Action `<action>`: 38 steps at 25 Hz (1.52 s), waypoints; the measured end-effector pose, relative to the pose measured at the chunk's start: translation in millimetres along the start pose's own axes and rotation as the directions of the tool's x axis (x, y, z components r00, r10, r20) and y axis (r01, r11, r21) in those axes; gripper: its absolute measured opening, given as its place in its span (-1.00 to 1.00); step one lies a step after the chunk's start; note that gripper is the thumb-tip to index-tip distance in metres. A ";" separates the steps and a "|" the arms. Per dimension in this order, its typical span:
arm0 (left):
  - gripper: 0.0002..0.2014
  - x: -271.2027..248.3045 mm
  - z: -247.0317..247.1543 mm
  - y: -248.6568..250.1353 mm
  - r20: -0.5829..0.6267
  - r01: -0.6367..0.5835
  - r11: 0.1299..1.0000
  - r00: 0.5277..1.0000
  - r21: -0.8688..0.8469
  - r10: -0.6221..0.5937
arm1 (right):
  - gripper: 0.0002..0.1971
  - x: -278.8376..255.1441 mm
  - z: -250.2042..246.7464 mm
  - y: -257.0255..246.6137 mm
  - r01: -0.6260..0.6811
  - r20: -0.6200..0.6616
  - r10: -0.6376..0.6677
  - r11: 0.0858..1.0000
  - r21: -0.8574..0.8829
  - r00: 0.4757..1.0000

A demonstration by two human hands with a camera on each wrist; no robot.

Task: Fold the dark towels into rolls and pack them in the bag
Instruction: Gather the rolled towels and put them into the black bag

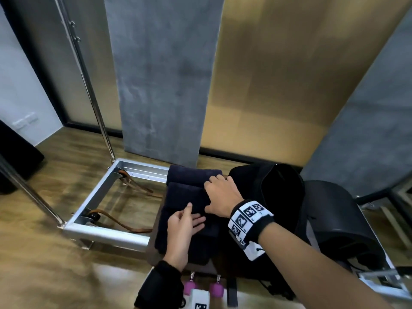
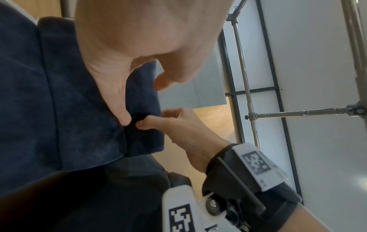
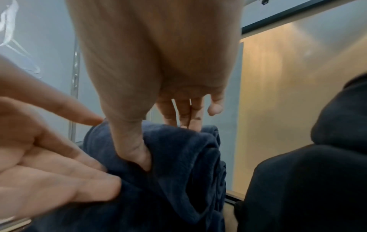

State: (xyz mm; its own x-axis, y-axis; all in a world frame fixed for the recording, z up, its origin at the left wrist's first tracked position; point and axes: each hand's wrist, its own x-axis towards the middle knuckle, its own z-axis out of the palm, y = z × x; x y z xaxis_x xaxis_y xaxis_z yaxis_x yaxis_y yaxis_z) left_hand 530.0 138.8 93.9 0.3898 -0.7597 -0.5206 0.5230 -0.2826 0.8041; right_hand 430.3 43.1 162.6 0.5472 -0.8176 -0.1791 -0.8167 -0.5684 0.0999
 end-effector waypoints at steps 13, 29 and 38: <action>-0.44 -4.2 25.2 35.2 0.176 0.014 0.962 0.984 -0.272 0.036 | -0.57 -42.8 -25.5 2.8 -0.048 -0.140 0.168 0.791 0.609 0.976; -0.19 -14.9 153.5 41.4 0.469 -0.178 0.965 0.881 0.194 0.068 | -0.37 -118.7 -62.3 66.3 -0.070 0.101 0.346 -0.102 0.992 0.933; -0.57 -6.2 170.0 -1.4 0.721 -0.685 -0.263 0.690 0.679 0.065 | -0.71 -91.5 -36.1 191.3 -0.693 0.568 0.488 0.112 0.712 0.663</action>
State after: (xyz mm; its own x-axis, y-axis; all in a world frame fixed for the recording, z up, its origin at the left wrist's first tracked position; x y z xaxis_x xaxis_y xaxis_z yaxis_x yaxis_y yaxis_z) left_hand 397.9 44.4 144.9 -0.2442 -0.9646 -0.0999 -0.9194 0.1976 0.3400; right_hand 230.6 5.9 233.4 -0.1399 -0.7673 -0.6258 -0.6015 0.5679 -0.5619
